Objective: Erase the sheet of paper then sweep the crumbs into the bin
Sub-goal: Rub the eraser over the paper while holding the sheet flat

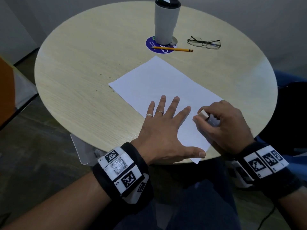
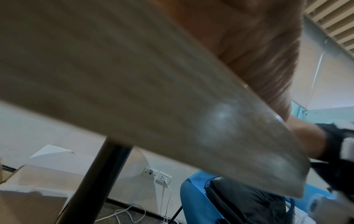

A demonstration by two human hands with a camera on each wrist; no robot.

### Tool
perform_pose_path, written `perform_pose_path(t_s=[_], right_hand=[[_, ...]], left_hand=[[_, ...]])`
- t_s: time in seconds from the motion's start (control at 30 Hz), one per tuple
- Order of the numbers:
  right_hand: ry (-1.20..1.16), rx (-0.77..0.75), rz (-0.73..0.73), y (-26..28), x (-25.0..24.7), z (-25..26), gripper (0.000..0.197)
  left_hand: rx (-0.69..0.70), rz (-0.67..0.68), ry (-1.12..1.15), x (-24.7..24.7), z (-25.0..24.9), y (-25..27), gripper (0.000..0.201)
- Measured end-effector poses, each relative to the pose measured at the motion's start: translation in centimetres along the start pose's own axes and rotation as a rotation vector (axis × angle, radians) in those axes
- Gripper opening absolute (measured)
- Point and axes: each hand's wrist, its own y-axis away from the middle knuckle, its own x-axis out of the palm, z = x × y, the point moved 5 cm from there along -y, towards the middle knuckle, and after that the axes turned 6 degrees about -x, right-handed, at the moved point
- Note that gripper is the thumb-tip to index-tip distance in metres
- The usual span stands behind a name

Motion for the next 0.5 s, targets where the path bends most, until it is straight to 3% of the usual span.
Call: perform_pose_path(t_s=[0.1,0.27,0.43,0.5], right_hand=[[-0.019,-0.111,0.097,1.4,0.9,2.4,0.015],[0.031,0.022,-0.004,-0.1,-0.3,-0.2,0.019],[-0.053,-0.101,0.117,2.4,-0.1,2.7,0.011],[-0.033,-0.063,0.086,2.3,-0.4,1.7,0.013]], left_hand=[[0.002,-0.004,0.013,0.0,0.0,0.0,0.127],[-0.002,-0.004,0.000,0.2,0.0,0.0,0.128],[-0.003,-0.014,0.003,0.1,-0.1,0.0,0.127],[-0.002,-0.010,0.001,0.1,0.0,-0.1,0.128]])
